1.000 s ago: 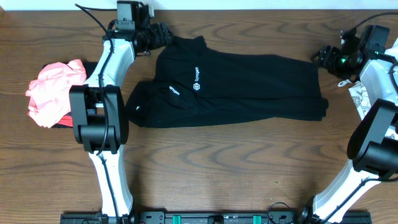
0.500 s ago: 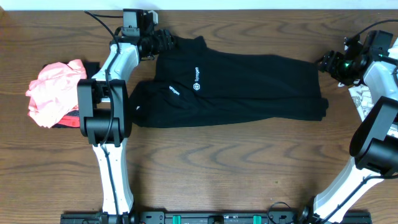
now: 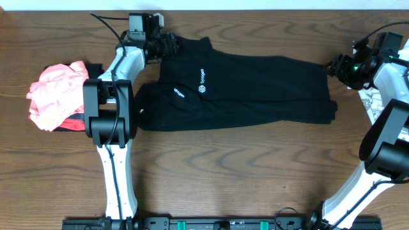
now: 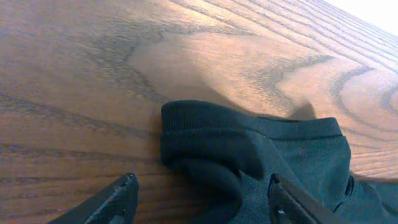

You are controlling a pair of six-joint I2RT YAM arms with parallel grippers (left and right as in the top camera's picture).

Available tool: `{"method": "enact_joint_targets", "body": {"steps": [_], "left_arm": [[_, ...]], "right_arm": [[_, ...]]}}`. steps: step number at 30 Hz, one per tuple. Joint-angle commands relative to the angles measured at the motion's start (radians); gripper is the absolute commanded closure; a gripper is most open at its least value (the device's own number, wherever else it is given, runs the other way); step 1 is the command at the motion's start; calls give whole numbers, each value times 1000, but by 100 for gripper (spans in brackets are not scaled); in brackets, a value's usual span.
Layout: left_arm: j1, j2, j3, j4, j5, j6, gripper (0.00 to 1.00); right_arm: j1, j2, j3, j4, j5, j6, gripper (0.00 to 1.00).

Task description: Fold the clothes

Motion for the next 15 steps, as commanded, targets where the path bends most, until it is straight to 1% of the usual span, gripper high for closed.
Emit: {"method": "enact_joint_targets", "body": {"steps": [1,5,7,9,12,13,15], "left_arm": [[-13,30,16,-1,-4,25,33],[-32,46,16,-3,-4,25,34],[-40,46,16,-2,-5,25,38],[-41,43,16,2,-4,24,50],[-33,41,16,-4,-4,24,77],[-29,39,16,-8,-4,24,81],[-19,33,16,-19,-4,24,81]], "right_arm": [[11,2,15,-2,-10,-8,34],[19,2,15,-2,-10,-8,37],[22,2,15,-2,-9,-8,40],[23,2,15,0,-8,-8,44],[23,2,15,0,29,-8,51],[23,2,15,-1,43,-8,53],[23,2,15,-1,59,-8,53]]}}
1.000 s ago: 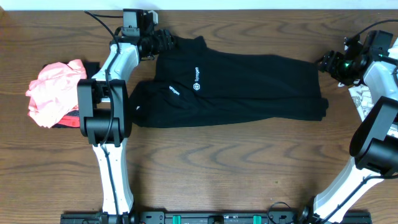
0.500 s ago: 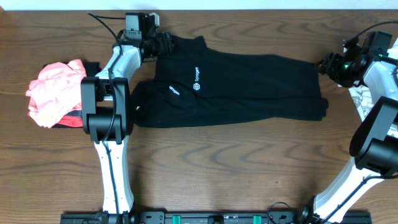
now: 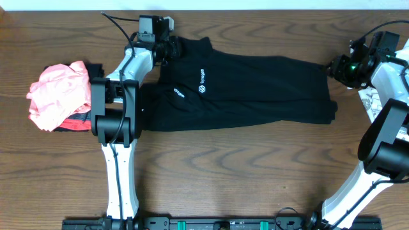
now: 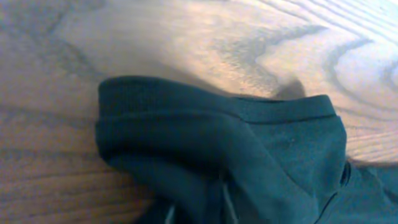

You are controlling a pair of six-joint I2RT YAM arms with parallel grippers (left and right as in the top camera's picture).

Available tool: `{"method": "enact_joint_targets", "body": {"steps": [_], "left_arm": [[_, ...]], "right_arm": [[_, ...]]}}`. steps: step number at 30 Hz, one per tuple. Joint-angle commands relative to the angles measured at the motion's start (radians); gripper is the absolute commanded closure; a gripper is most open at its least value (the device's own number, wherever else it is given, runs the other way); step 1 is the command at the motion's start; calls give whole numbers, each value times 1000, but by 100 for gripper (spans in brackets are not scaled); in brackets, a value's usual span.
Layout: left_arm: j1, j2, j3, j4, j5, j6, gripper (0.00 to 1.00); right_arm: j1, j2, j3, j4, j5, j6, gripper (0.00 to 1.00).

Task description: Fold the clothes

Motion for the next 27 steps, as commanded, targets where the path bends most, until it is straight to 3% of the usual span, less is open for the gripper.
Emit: {"method": "enact_joint_targets", "body": {"steps": [1,14,18,27], "left_arm": [[26,10,13,-12,-4,5,81],[47,-23,13,-15,-4,-19,81],[44,-23,13,0,-4,-21,81],[23,-23,13,121,-8,-21,81]], "right_arm": [[6,2,15,0,35,-7,54],[6,80,15,23,37,-14,60],[5,101,15,34,37,-18,50],[0,101,15,79,37,-18,42]]}}
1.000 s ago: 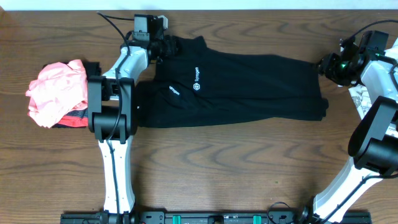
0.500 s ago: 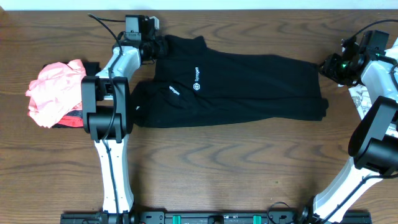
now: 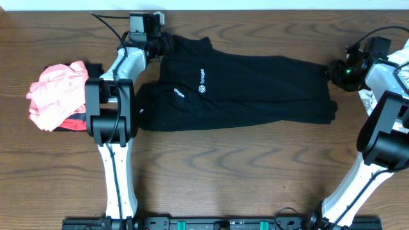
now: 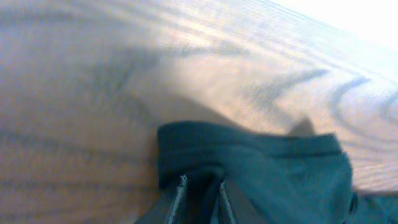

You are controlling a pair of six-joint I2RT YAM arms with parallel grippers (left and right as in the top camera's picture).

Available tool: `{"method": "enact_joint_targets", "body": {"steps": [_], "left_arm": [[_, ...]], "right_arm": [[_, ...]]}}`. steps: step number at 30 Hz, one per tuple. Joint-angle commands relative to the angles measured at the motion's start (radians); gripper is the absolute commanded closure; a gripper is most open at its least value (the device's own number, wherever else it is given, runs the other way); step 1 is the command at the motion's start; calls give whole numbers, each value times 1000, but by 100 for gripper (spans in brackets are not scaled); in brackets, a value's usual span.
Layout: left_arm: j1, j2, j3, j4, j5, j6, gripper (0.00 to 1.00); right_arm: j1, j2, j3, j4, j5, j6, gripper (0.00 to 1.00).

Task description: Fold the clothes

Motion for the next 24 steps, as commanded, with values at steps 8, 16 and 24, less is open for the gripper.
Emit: {"method": "enact_joint_targets", "body": {"steps": [8,16,24], "left_arm": [[-22,-22,13,30,-47,-1,81],[-21,-14,13,23,-58,-1,81],[-16,-14,13,-34,-60,-2,94]], "right_arm": [[1,4,11,28,-1,-11,40],[3,7,11,54,-5,-11,41],[3,7,11,126,-9,-10,55]]}}
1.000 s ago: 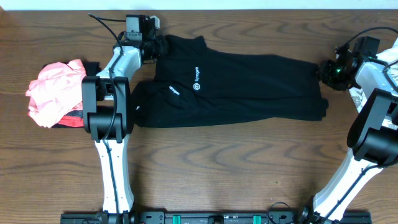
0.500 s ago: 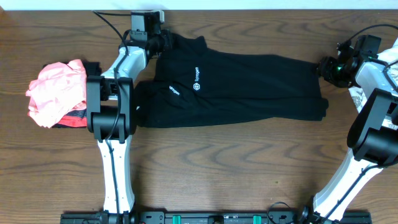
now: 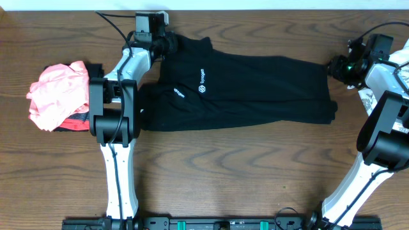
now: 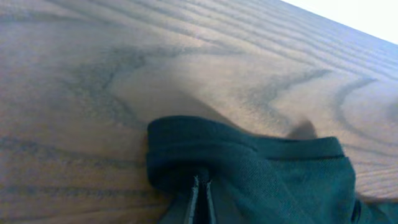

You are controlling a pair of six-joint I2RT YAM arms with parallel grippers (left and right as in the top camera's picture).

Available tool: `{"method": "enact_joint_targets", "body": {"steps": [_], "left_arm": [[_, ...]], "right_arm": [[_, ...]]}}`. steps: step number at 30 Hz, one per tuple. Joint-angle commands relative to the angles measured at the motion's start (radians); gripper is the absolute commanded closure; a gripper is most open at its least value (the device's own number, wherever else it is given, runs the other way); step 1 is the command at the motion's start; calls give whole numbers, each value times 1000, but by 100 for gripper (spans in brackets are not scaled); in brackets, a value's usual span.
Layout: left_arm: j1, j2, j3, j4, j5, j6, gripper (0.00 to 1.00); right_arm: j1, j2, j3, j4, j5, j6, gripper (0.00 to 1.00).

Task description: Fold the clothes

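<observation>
A black garment (image 3: 243, 89) with white logos lies spread flat across the table. My left gripper (image 3: 167, 43) is at its top left corner. In the left wrist view, the left gripper (image 4: 202, 186) has its fingers pressed together on the folded dark hem (image 4: 186, 140), so it is shut on the cloth. My right gripper (image 3: 335, 66) touches the garment's upper right corner. Its fingers are too small in the overhead view to tell whether they are open or shut.
A crumpled pink garment (image 3: 54, 92) lies on something dark and red at the left side of the table. Something white (image 3: 367, 99) shows beside the right arm at the right edge. Both arm columns rise from the table's front edge.
The left fingers stood a narrow gap apart on the hem and are now pressed together on it. The left wrist has shifted slightly to the right. The garment and right gripper look unchanged.
First the left gripper was open wide, with a finger on each side of the garment's corner hem. Then it sat closer in over the fold. Later its fingers were nearly together on the hem, and now they pinch it. The right gripper stayed at the right corner.
</observation>
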Motion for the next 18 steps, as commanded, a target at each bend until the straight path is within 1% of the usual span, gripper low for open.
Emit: {"method": "enact_joint_targets", "body": {"steps": [1,7,14,18], "left_arm": [[7,-15,13,-30,-4,5,94],[7,-16,13,-85,-4,5,94],[7,-21,13,-78,25,0,94],[7,-21,13,-65,24,1,94]], "right_arm": [[3,7,11,25,-17,-6,55],[15,21,11,60,-50,16,56],[37,58,11,77,-54,23,60],[42,91,11,78,-67,39,59]]}}
